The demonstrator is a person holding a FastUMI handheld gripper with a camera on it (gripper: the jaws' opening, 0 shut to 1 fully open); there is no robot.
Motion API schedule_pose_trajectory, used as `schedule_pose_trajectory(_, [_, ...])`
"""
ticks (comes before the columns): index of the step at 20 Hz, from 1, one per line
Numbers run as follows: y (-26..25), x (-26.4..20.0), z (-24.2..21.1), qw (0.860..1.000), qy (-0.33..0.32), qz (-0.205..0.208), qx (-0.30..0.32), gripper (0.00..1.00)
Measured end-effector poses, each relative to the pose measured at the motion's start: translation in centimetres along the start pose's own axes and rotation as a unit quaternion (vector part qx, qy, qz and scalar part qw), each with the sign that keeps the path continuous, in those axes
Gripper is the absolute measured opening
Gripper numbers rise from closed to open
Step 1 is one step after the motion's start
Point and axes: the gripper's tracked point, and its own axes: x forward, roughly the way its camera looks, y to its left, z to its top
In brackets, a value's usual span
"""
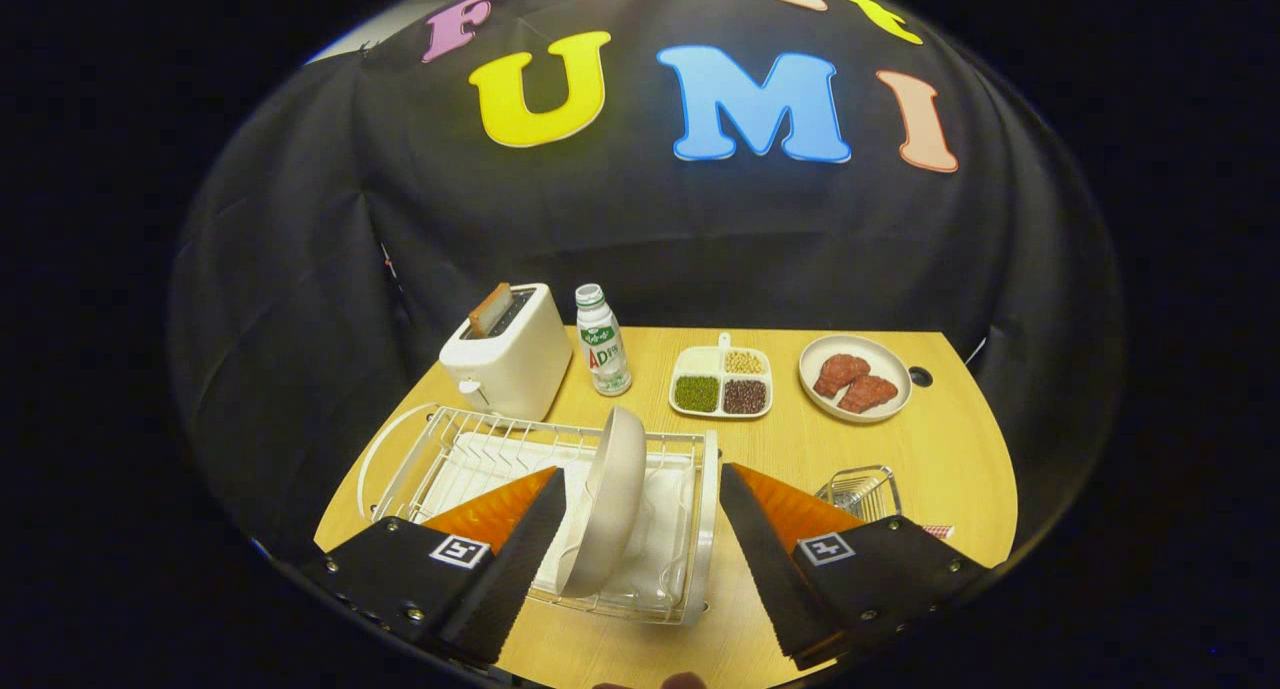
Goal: Take the plate from the dish rack, then take the spoon from the basket and place it into the plate.
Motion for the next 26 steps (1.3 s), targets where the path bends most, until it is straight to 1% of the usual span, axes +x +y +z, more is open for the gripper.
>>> schedule_pose_trajectory(5, [1.1, 4.4, -2.0, 0.997, 0.07, -0.015, 0.007, 0.96])
schedule_pose_trajectory(8, [1.2, 6.1, -2.9, 0.994, 0.103, -0.032, 0.007, 0.96])
schedule_pose_trajectory(10, [1.1, 7.2, -3.6, 0.992, 0.124, -0.038, 0.003, 0.97])
schedule_pose_trajectory(12, [1.5, 8.3, -4.6, 0.988, 0.147, -0.036, 0.015, 0.96])
schedule_pose_trajectory(13, [1.5, 8.6, -5.1, 0.986, 0.162, -0.037, 0.022, 0.95])
schedule_pose_trajectory(14, [1.2, 8.9, -5.9, 0.982, 0.182, -0.045, 0.027, 0.87])
schedule_pose_trajectory(15, [0.7, 9.1, -6.7, 0.978, 0.2, -0.055, 0.024, 0.74])
schedule_pose_trajectory(16, [0.9, 9.3, -6.8, 0.976, 0.208, -0.051, 0.034, 0.69])
schedule_pose_trajectory(17, [1.6, 9.4, -6.8, 0.975, 0.215, -0.043, 0.044, 0.69])
schedule_pose_trajectory(18, [1.5, 9.7, -7.3, 0.973, 0.223, -0.049, 0.047, 0.69])
schedule_pose_trajectory(21, [1.8, 9.4, -6.8, 0.97, 0.225, -0.065, 0.059, 0.69])
schedule_pose_trajectory(24, [1.6, 8.7, -5.5, 0.971, 0.222, -0.085, 0.034, 0.69])
schedule_pose_trajectory(26, [0.6, 7.8, -4.0, 0.97, 0.213, -0.116, 0.003, 0.69])
